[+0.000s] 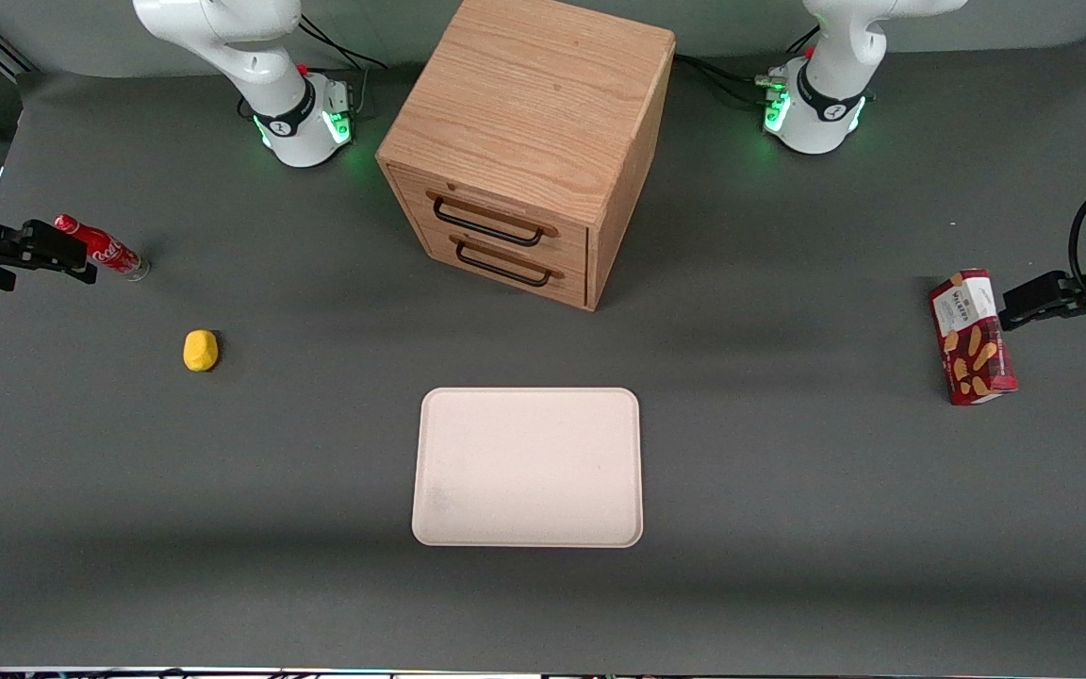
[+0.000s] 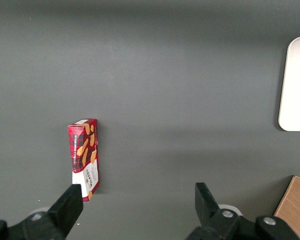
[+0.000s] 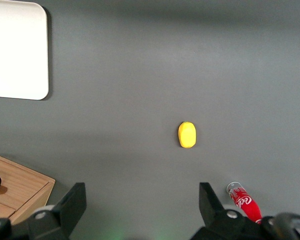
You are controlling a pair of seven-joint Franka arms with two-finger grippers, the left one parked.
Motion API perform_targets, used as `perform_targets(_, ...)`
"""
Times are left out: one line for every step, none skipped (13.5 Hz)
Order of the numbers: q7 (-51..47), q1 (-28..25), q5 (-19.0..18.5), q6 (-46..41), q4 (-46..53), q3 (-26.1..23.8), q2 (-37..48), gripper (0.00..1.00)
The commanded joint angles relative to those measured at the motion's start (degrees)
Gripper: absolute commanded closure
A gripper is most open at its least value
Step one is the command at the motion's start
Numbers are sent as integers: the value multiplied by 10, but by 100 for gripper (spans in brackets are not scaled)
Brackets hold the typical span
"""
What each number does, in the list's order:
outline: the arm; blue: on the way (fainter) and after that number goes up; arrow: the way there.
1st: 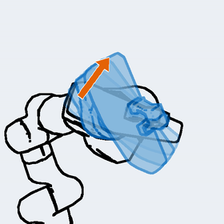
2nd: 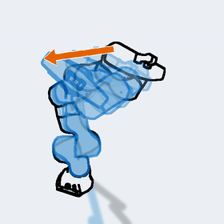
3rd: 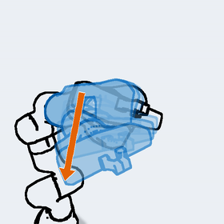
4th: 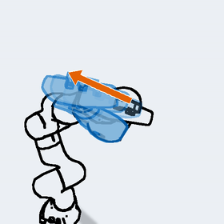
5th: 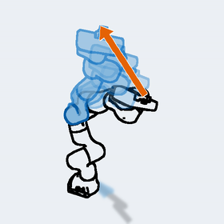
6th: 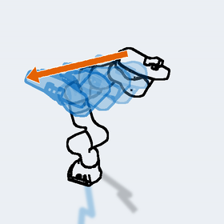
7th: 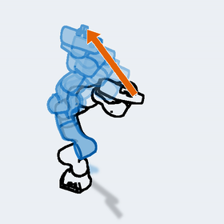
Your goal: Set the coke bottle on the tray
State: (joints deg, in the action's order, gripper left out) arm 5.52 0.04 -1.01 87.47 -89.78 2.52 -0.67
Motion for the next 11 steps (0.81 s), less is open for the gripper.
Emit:
perform_targets(-10, 1, 11, -14, 14, -1, -5, 0)
perform_targets(-10, 0, 9, -14, 14, -1, -4, 0)
perform_targets(-10, 0, 9, -14, 14, -2, -4, 0)
perform_targets(-10, -2, 8, -14, 14, -2, -3, 0)
perform_targets(-9, -7, 7, -14, 14, -1, -3, 0)
perform_targets(-9, -7, 6, -15, 14, -1, -3, 0)
perform_targets(-8, -7, 6, -15, 14, -1, -5, 0)
perform_targets(-8, -7, 6, -15, 14, -1, -6, 0)
perform_targets(-9, -7, 6, -16, 14, -1, -6, 0)
perform_targets(-10, -7, 6, -23, 14, -1, -6, 0)
perform_targets(-9, -7, 6, -31, 14, -1, -6, 0)
